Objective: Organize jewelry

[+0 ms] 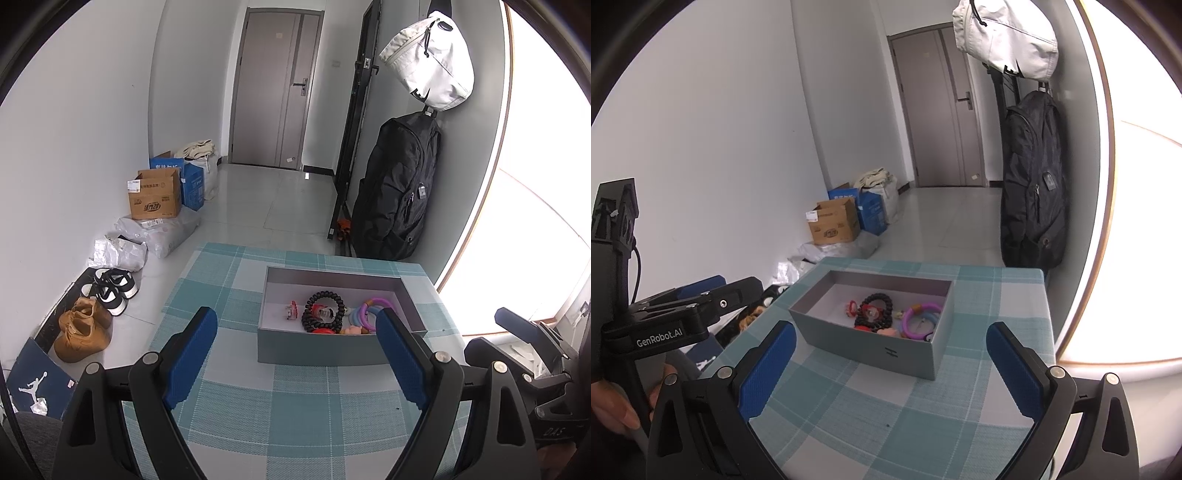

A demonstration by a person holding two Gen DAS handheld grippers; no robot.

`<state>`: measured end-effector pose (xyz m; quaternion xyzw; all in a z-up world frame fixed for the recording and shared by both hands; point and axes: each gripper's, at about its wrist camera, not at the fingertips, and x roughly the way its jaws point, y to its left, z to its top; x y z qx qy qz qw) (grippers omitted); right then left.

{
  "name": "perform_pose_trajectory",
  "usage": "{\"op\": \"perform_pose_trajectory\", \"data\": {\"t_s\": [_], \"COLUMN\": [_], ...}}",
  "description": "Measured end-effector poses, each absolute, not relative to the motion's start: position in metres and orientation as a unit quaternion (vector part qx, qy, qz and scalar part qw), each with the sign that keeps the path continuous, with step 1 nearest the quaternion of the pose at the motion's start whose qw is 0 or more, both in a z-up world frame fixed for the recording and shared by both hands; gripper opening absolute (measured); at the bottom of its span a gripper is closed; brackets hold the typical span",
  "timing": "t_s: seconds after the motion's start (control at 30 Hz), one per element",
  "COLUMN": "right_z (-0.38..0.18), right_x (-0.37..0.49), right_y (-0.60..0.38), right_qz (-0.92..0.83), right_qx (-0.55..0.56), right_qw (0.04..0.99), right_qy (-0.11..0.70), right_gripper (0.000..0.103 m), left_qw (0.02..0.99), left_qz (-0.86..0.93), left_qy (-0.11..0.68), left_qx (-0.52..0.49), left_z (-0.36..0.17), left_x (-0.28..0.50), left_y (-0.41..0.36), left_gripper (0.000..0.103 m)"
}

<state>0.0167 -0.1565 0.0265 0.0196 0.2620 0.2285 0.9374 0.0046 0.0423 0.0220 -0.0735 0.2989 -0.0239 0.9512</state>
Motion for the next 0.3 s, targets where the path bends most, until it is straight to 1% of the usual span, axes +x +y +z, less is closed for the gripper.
{"op": "perform_pose_trajectory", "data": {"t_s": [0.3], "right_z": [0.0248], "right_x": [0.0214], "right_y": [-0.1545], "right_qz": [0.231], "right_qx": [0.024], "right_qw": [0.935], "right_qy": [0.266], "right_gripper": [0.103], "left_qw": [0.951], "left_qz": [-0.035], "left_qy": [0.296], "left_qx": [-0.076], "left_z": [0.019], "left_x": [0.009], "left_y": [0.0402], "left_gripper": [0.085]}}
